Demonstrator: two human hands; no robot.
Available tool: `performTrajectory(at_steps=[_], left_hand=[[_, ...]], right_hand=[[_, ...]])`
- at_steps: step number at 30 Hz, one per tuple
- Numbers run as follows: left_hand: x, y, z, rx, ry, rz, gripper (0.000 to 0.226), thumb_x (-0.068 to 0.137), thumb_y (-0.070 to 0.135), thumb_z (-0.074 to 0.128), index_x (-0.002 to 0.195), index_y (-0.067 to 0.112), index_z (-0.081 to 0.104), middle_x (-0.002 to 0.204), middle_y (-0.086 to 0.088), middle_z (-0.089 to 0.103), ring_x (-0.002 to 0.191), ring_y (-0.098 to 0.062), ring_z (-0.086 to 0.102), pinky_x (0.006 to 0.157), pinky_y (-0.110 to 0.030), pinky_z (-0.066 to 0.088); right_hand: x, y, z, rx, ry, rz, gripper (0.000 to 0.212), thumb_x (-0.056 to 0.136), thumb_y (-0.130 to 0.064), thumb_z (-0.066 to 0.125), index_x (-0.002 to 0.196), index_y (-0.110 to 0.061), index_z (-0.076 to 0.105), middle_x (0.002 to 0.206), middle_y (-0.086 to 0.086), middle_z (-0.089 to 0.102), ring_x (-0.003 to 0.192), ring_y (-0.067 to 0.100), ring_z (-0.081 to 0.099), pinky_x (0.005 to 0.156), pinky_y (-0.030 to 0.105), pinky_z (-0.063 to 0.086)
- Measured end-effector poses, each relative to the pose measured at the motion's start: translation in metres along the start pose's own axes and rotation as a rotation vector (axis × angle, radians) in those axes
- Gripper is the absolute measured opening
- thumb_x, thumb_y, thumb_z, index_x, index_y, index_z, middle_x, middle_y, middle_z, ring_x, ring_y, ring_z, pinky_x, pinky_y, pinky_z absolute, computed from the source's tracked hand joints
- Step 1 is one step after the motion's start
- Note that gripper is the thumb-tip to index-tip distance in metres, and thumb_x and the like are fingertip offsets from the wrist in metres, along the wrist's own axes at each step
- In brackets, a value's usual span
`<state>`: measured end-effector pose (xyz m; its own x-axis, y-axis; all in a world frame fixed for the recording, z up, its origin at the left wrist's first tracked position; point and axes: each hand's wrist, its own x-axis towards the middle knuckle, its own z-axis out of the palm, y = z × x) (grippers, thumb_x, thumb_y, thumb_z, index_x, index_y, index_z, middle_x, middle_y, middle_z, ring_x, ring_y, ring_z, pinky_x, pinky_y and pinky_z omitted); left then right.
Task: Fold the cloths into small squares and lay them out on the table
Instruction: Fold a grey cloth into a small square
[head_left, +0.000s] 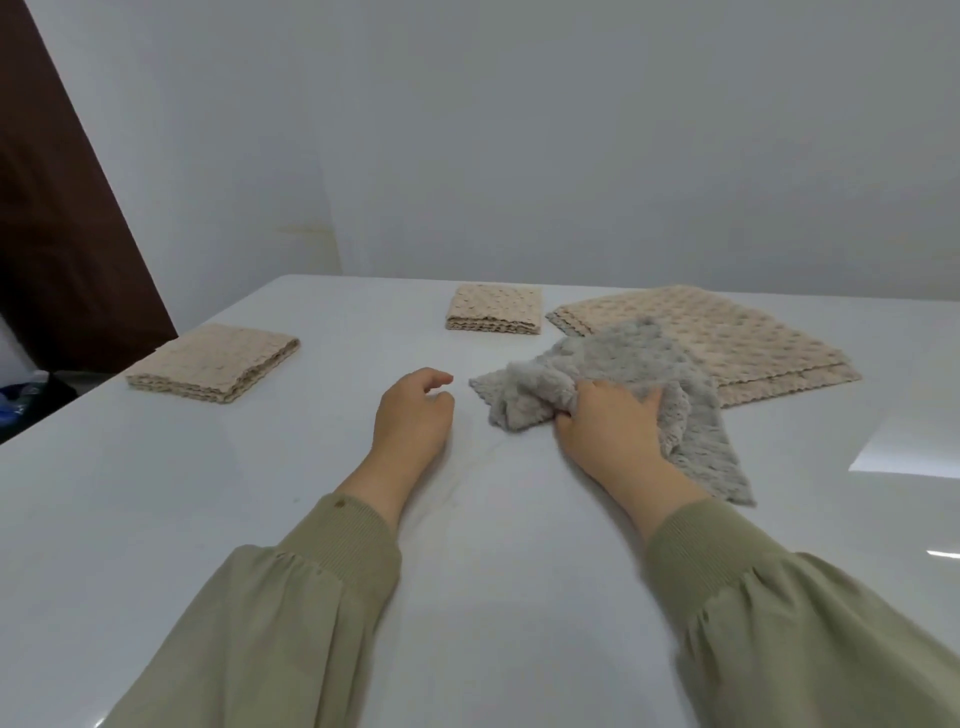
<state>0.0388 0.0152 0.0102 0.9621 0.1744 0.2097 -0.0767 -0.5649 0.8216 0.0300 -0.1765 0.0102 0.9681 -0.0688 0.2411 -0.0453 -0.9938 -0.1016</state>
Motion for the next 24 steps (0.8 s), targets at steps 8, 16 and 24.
performTrajectory(at_steps=[8, 16, 24], left_hand=[[-0.007, -0.022, -0.042, -0.011, -0.063, 0.067, 0.023, 0.094, 0.011, 0.049, 0.106, 0.019, 0.066, 0.108, 0.006, 0.064, 0.101, -0.007, 0.056, 0.084, -0.017, 0.038], [-0.011, -0.030, -0.073, -0.149, -0.085, -0.019, 0.030, 0.100, 0.026, 0.037, 0.093, 0.024, 0.067, 0.093, 0.013, 0.066, 0.091, -0.006, 0.061, 0.079, -0.022, 0.047], [0.001, -0.039, -0.069, -0.149, -0.075, -0.052, 0.036, 0.100, 0.032, 0.036, 0.108, 0.018, 0.068, 0.111, 0.005, 0.065, 0.110, -0.011, 0.057, 0.101, -0.030, 0.041]], right_hand=[[-0.027, -0.038, -0.009, 0.156, 0.110, -0.308, 0.021, 0.091, -0.025, 0.051, 0.078, -0.013, 0.040, 0.076, 0.002, 0.043, 0.075, 0.024, 0.046, 0.064, 0.031, 0.031], [-0.039, -0.096, 0.003, 0.340, 0.094, -0.385, 0.014, 0.089, -0.025, 0.052, 0.086, -0.011, 0.053, 0.086, 0.004, 0.054, 0.082, 0.024, 0.050, 0.065, 0.030, 0.035], [-0.044, -0.068, -0.010, 0.239, -0.024, -0.550, 0.069, 0.089, -0.063, 0.030, 0.149, -0.037, 0.007, 0.159, -0.006, 0.006, 0.145, 0.016, 0.007, 0.119, 0.044, 0.004]])
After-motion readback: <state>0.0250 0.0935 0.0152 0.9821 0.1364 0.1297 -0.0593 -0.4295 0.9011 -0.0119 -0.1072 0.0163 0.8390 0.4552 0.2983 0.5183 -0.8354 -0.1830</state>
